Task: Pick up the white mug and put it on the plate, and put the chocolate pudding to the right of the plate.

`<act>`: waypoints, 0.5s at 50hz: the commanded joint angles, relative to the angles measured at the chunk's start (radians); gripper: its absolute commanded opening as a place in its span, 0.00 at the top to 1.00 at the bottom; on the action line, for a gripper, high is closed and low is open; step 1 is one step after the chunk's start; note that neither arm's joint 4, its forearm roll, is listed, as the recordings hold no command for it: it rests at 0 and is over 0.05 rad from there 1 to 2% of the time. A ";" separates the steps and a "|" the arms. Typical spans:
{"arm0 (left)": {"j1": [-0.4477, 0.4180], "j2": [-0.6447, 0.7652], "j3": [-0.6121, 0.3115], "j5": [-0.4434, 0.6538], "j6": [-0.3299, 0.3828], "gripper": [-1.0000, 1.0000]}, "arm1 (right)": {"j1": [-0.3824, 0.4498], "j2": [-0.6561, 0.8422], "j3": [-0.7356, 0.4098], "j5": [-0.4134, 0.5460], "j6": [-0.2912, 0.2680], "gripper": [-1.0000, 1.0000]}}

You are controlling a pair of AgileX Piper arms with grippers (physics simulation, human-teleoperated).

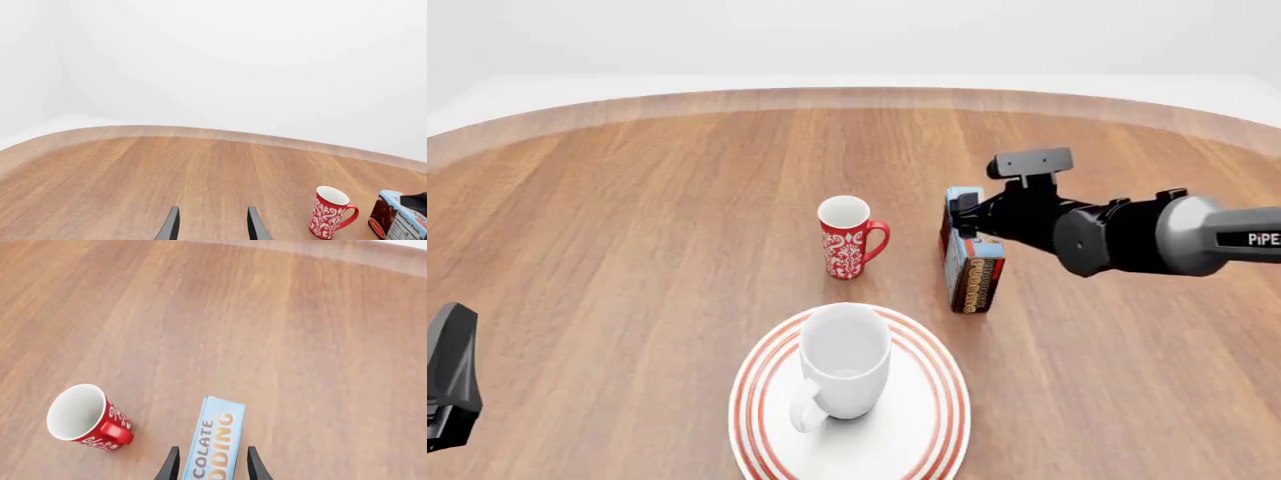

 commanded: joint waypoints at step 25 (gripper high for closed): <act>0.000 0.000 0.000 0.001 0.000 0.00 | 0.003 0.048 -0.013 -0.009 -0.006 0.00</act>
